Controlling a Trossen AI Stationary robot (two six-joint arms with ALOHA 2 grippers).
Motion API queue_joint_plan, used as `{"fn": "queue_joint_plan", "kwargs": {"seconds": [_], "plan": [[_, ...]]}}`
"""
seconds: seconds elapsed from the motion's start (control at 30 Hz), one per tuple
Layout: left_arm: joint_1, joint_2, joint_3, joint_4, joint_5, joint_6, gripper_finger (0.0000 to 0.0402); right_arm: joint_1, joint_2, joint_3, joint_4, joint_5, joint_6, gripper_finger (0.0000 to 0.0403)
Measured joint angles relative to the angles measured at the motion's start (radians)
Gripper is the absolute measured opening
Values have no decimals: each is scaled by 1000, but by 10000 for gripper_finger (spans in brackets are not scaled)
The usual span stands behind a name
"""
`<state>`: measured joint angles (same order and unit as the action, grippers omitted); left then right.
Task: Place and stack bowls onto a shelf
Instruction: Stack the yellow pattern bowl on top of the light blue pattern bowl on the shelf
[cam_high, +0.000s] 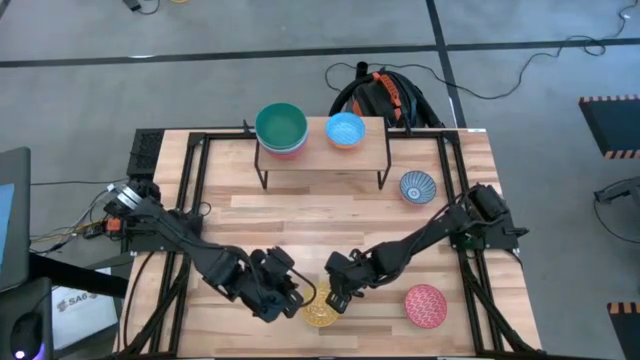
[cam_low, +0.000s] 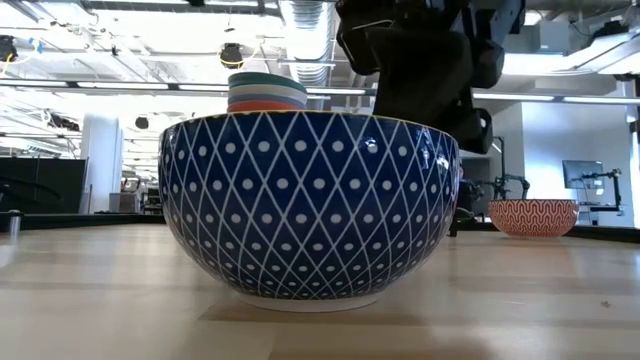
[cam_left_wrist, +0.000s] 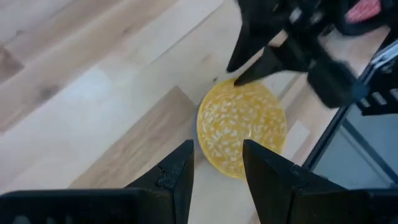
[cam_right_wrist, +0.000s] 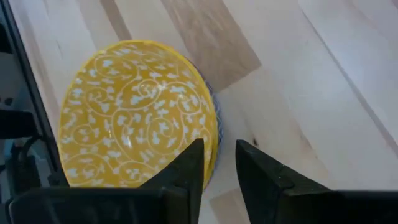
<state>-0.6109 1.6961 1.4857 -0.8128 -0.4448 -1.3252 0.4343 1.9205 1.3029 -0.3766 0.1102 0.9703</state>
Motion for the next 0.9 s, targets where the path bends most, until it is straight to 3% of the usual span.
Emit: {"fn": "queue_joint_plan", "kwargs": {"seconds": [0.57, 0.8, 0.9], "plan": [[-1, 40, 0, 71, 33, -22, 122, 0, 35, 0, -12, -30, 5, 56], [-1, 40, 0, 86, -54, -16, 122, 7, 17, -1, -54, 43, 58, 37], [10, 45, 0, 116, -60, 24, 122, 17, -6, 26, -155, 84, 70, 39]]}}
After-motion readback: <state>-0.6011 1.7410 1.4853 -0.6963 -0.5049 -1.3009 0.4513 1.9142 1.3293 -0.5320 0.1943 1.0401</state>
